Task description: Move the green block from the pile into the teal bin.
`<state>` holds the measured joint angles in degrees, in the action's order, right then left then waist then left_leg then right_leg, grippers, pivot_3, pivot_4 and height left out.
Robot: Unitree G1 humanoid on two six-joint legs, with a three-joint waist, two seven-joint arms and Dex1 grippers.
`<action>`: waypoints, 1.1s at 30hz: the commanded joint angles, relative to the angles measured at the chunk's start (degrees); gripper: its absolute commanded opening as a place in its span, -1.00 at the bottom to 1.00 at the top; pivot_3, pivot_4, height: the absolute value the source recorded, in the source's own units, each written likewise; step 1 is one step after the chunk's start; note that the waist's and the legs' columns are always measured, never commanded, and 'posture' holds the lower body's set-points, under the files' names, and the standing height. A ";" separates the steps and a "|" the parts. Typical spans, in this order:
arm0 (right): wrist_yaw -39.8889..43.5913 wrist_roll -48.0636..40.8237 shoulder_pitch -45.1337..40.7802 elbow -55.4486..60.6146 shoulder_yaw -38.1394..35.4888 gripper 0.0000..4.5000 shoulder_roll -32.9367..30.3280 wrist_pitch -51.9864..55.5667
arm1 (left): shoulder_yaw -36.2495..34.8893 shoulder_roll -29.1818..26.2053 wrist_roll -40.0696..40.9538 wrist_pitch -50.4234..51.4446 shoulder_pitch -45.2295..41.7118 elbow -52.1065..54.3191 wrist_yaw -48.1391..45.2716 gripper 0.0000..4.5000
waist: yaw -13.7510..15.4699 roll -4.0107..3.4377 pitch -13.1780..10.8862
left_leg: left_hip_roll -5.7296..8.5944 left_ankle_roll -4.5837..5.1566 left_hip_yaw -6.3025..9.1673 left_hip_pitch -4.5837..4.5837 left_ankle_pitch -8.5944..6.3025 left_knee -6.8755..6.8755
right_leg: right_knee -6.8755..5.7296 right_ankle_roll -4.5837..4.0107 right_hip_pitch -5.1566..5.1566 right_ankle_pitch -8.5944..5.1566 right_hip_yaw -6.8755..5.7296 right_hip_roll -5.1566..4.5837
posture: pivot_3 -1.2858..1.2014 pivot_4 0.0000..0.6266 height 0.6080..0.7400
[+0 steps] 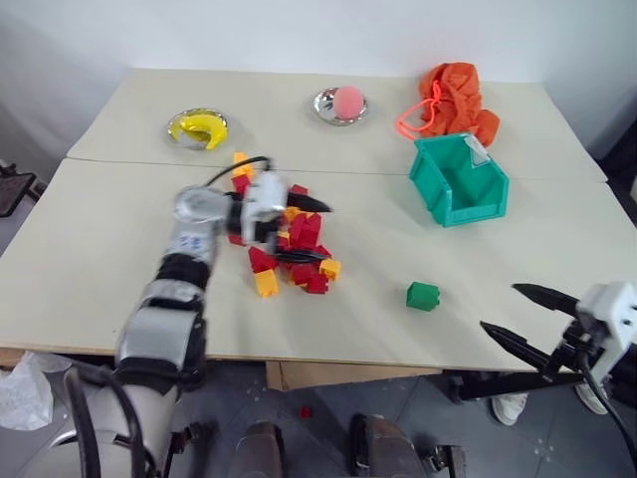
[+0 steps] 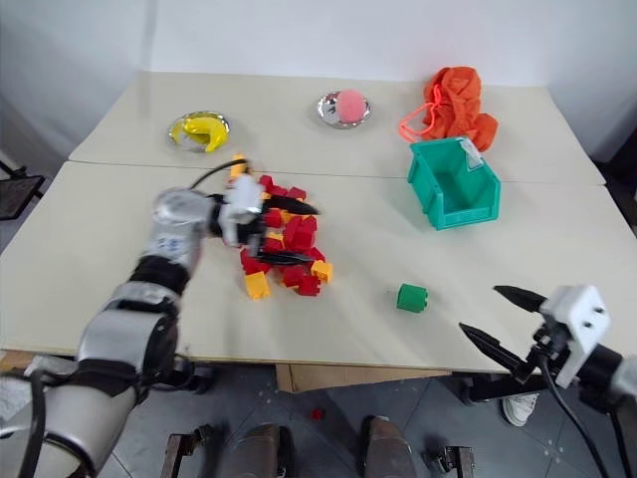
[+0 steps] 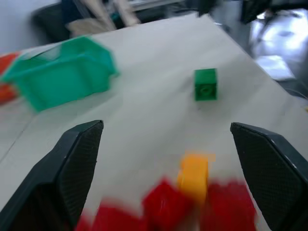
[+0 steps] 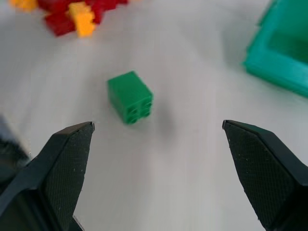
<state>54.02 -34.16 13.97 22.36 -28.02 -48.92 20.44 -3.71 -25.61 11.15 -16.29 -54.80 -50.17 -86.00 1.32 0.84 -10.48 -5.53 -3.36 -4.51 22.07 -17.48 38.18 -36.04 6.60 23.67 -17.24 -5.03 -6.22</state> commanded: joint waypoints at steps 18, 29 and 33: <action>11.32 18.74 -39.45 -19.30 39.07 0.57 -9.46 12.24 | -0.40 -9.33 11.67 20.34 27.52 45.03 7.51 1.00 | 0.19 -0.03 0.01 | -0.04 0.18 -0.24 0.22 -0.39 0.66 | 0.05 0.20 0.05 0.11 0.23 -0.02 | 0.03 -0.52 1.00; 7.51 15.64 -35.74 -19.46 30.21 -0.98 -4.18 9.51 | -1.10 -6.90 14.14 19.03 26.32 43.57 10.14 1.00 | 0.17 -0.03 0.01 | -0.04 0.18 -0.40 0.19 -0.39 0.67 | 0.03 0.23 0.10 0.13 0.34 -0.02 | 0.03 -0.52 1.00; 4.86 13.66 -33.35 -19.22 24.59 -0.98 -2.56 10.79 | -3.26 -5.22 15.38 19.81 26.12 43.14 15.27 1.00 | 0.18 -0.03 0.01 | -0.04 0.18 -0.45 0.18 -0.39 0.69 | 0.04 0.28 0.10 0.15 0.40 -0.03 | 0.03 -0.52 1.00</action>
<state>59.65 -19.49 -19.97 2.11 0.19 -50.93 31.35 -4.73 -30.84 24.93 3.37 -28.05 -7.62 -72.58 1.50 0.81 -10.48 -5.57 -3.19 -4.97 22.25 -17.88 38.87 -36.01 6.88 23.77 -17.08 -4.61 -6.25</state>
